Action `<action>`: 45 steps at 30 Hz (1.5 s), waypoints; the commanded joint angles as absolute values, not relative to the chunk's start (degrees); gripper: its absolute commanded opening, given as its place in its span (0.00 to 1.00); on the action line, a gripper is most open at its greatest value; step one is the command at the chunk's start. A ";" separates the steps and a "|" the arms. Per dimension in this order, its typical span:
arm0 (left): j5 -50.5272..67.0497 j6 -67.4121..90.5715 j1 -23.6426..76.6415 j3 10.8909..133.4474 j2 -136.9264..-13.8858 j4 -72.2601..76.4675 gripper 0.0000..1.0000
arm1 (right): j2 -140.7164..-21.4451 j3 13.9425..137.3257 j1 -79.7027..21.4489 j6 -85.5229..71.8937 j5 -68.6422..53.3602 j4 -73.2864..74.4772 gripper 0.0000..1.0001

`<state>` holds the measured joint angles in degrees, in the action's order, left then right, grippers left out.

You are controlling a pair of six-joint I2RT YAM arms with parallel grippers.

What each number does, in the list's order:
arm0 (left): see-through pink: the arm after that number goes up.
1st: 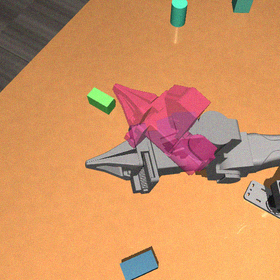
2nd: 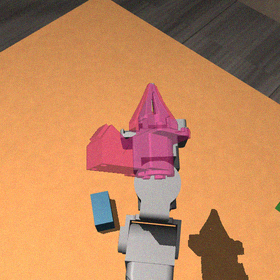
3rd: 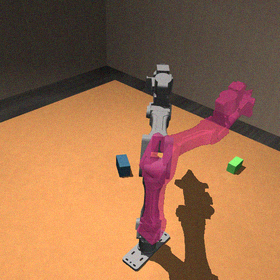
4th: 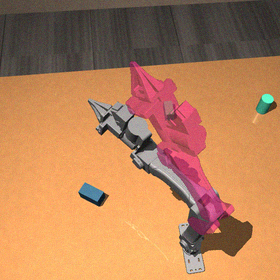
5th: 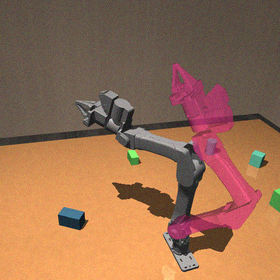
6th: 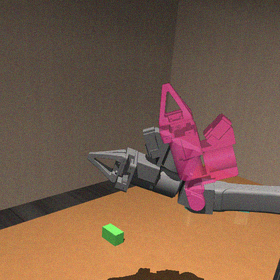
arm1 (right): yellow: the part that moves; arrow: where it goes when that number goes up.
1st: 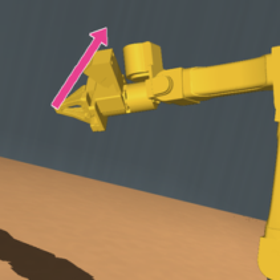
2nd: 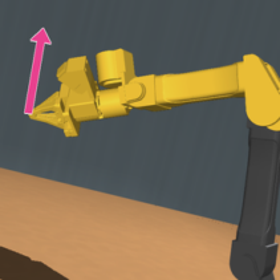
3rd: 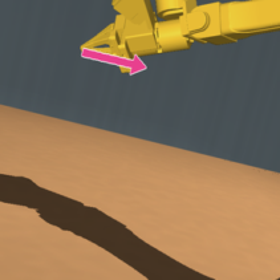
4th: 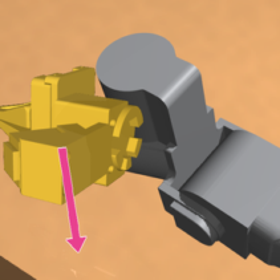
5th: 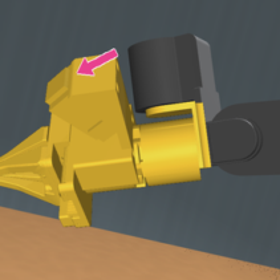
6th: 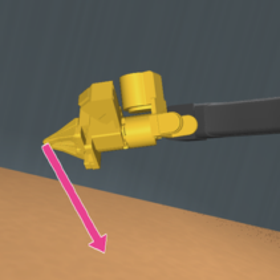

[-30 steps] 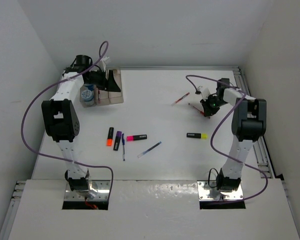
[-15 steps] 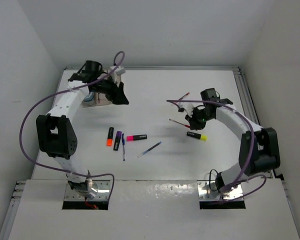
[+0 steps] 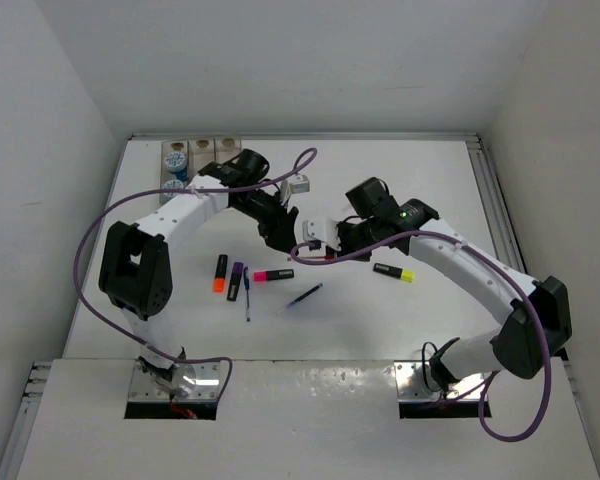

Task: Sort the stationery into containers
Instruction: Pick up the pen from the center of the board, then place the pen in the storage box.

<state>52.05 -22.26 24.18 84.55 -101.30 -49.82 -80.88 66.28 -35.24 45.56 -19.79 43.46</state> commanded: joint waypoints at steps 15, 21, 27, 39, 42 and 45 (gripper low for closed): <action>60.82 -34.01 29.71 86.66 -107.75 -63.37 0.62 | -82.27 71.02 -40.87 48.69 -13.27 46.67 0.00; 60.73 -32.70 29.18 86.92 -107.75 -61.97 0.28 | -82.18 70.84 -41.66 48.25 -11.78 45.70 0.02; 60.38 -27.34 25.58 85.96 -107.05 -57.23 0.00 | -81.65 71.63 -41.49 40.44 -7.49 39.91 0.48; 21.85 5.51 5.10 84.10 -97.65 -29.98 0.00 | -83.41 79.37 -26.46 9.78 -14.67 32.35 0.73; 5.22 9.48 5.01 88.41 -99.30 -28.74 0.00 | -85.34 79.45 -22.95 4.32 -16.60 32.34 0.72; -6.29 11.33 5.01 93.68 -103.86 -30.14 0.00 | -87.62 79.45 -19.00 -2.78 -17.49 31.99 0.70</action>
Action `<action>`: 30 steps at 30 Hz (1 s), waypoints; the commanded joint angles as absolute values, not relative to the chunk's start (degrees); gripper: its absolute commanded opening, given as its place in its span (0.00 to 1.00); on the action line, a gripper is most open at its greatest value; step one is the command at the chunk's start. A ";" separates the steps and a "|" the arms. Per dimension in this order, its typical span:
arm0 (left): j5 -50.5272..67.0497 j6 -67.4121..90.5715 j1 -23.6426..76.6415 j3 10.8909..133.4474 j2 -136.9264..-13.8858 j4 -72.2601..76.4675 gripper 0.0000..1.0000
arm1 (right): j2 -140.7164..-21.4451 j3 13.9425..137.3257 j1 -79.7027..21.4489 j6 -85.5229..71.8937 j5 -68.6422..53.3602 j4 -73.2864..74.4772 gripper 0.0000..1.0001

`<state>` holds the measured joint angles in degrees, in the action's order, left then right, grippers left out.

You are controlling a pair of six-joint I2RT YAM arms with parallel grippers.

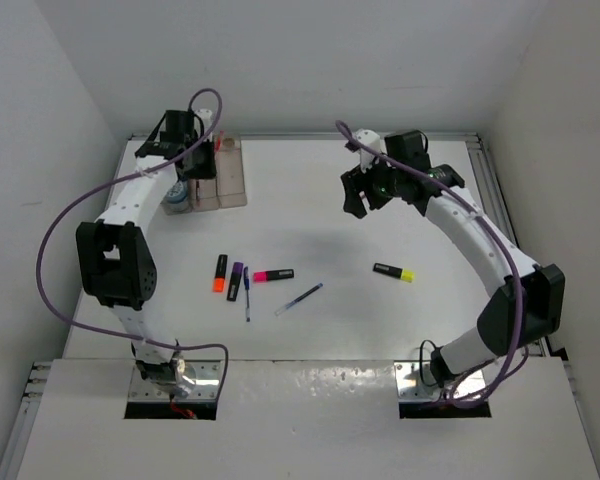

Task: Sort the stationery into containers
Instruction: Place the pen in the storage box.

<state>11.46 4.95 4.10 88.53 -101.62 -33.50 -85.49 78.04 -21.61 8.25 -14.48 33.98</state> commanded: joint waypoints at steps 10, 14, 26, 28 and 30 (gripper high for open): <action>-13.36 15.20 3.60 103.88 -116.18 -31.64 0.00 | -93.07 77.17 -12.75 -24.15 -16.88 25.85 0.64; -12.22 15.82 3.08 106.87 -119.09 -33.66 0.09 | -96.32 78.83 -12.39 -23.65 -15.03 24.88 0.64; -6.77 15.47 2.02 107.49 -119.88 -33.48 0.74 | -105.02 82.52 -11.77 -36.01 -2.12 25.75 0.68; -5.89 15.56 1.93 108.45 -119.62 -34.01 0.75 | -106.69 84.27 -12.13 -38.22 1.21 26.01 0.68; -4.49 15.64 1.93 108.72 -118.57 -34.19 0.75 | -109.50 85.86 -12.39 -40.95 4.56 26.98 0.66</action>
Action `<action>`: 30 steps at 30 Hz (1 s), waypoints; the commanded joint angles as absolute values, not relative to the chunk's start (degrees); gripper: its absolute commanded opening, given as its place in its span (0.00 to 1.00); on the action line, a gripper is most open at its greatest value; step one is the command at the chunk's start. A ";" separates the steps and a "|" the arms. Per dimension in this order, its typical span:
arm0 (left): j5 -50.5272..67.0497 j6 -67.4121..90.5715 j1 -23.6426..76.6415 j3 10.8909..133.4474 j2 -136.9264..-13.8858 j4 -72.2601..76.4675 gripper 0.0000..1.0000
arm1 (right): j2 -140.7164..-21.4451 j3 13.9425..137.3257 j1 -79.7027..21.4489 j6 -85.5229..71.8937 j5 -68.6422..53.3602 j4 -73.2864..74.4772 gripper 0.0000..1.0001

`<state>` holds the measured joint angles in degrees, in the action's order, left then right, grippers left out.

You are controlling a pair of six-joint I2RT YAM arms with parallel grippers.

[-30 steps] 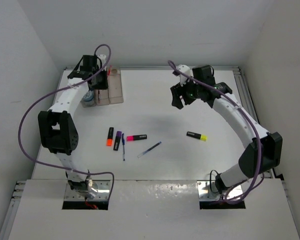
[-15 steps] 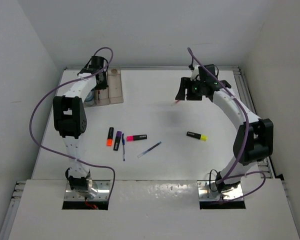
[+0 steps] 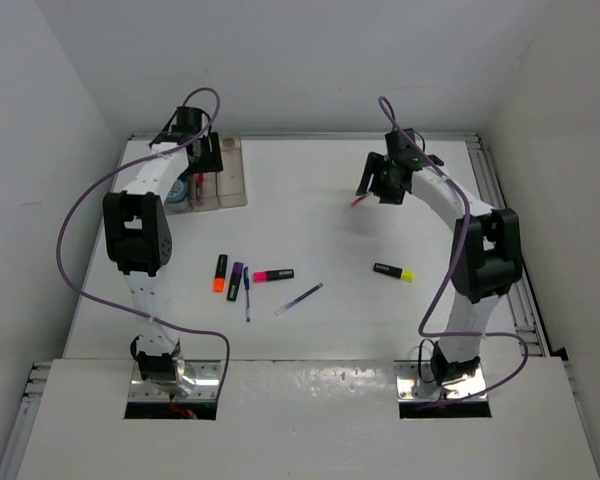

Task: Sort the stationery into containers
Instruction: Place the pen in the storage box, then pick up the pen from the center of the board.

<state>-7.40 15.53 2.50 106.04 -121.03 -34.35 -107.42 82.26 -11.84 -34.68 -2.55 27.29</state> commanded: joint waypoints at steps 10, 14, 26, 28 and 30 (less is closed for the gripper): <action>-1.58 14.85 2.99 102.22 -108.21 -32.08 0.75 | -122.78 99.49 -15.47 -47.11 20.30 30.94 0.65; -1.40 14.85 3.95 100.11 -105.47 -31.90 0.75 | -125.59 101.07 -15.99 -47.81 24.16 31.02 0.64; -4.22 14.06 7.82 99.31 -102.30 -35.06 0.75 | -131.75 103.09 -16.44 -46.85 27.69 30.41 0.55; -4.04 13.98 7.56 99.40 -101.95 -35.85 0.75 | -132.80 103.53 -16.35 -46.23 27.42 29.97 0.55; -3.96 13.89 7.38 99.32 -101.87 -36.47 0.75 | -133.41 103.89 -16.44 -45.97 27.25 29.79 0.55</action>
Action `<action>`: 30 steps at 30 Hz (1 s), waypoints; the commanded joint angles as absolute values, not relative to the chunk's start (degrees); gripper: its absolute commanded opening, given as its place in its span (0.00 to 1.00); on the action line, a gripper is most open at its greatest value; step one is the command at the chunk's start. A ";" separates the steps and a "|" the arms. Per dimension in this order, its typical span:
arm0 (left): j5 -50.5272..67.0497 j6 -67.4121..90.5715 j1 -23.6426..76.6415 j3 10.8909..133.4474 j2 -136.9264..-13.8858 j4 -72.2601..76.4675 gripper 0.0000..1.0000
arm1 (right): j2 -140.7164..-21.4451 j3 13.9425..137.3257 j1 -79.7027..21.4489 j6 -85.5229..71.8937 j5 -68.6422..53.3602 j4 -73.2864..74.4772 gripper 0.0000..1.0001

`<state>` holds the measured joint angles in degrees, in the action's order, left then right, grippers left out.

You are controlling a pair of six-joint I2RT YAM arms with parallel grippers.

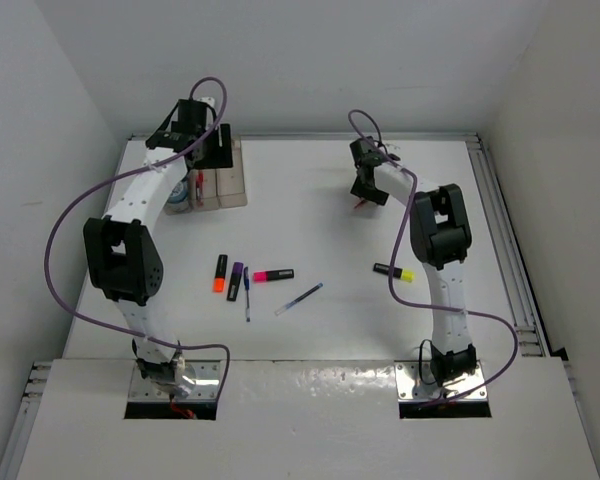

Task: Sort the stationery into containers
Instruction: Pick up the pen from the center of the board.

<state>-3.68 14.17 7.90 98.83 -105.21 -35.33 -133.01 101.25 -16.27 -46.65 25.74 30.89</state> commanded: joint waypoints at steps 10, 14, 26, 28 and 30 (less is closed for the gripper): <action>3.51 15.03 5.71 99.58 -101.25 -39.20 0.75 | -128.25 98.27 -16.17 -41.94 21.98 31.55 0.14; 10.87 13.28 4.92 96.78 -98.53 -37.45 0.76 | -124.38 92.22 -15.65 -36.40 15.49 30.06 0.00; 46.13 -7.63 1.67 66.21 -74.92 -15.40 0.71 | -104.88 78.06 -14.33 -15.74 -16.94 28.47 0.00; 48.59 -12.64 2.11 60.68 -71.47 -11.79 0.70 | -103.10 77.09 -14.06 -15.03 -21.95 29.79 0.00; 48.96 -22.02 4.47 59.68 -68.12 -13.87 0.69 | -100.90 76.64 -13.80 -14.68 -31.43 30.76 0.00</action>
<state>41.50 -8.29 2.50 60.97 -72.71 -20.62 -104.79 77.49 -14.33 -18.33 -16.01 30.33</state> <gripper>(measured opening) 0.691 0.024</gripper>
